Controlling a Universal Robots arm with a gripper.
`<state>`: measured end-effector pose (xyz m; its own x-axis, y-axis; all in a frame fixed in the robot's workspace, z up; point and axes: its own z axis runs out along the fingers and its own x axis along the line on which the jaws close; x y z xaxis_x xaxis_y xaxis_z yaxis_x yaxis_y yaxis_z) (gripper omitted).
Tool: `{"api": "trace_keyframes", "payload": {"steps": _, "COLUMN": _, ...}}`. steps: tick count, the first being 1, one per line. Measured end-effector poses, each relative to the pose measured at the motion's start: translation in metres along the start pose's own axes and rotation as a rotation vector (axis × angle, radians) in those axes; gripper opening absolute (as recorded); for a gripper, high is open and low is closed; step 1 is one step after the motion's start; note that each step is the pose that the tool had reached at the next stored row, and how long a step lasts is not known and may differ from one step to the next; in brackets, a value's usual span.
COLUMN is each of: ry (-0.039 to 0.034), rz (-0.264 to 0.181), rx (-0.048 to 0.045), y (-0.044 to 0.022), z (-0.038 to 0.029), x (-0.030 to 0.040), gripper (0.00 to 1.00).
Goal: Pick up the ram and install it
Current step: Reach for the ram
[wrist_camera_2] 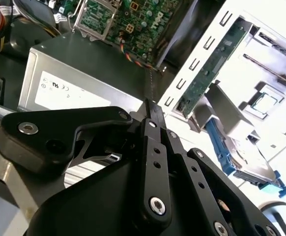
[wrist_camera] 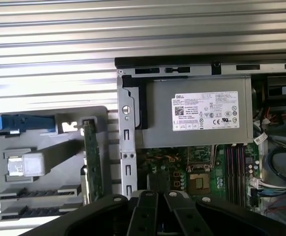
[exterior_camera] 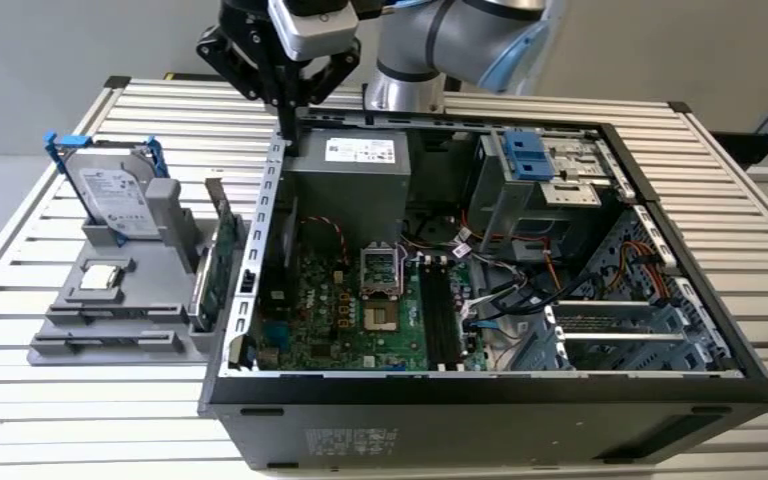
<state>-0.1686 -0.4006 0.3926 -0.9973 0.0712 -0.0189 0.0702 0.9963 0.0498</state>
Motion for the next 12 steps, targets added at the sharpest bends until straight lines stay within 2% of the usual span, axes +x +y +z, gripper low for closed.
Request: {"api": "trace_keyframes", "payload": {"steps": 12, "ry": 0.0000, "rz": 0.000, "rx": 0.0000, "y": -0.0020, "z": -0.0005, "x": 0.0214, "gripper": 0.00}}
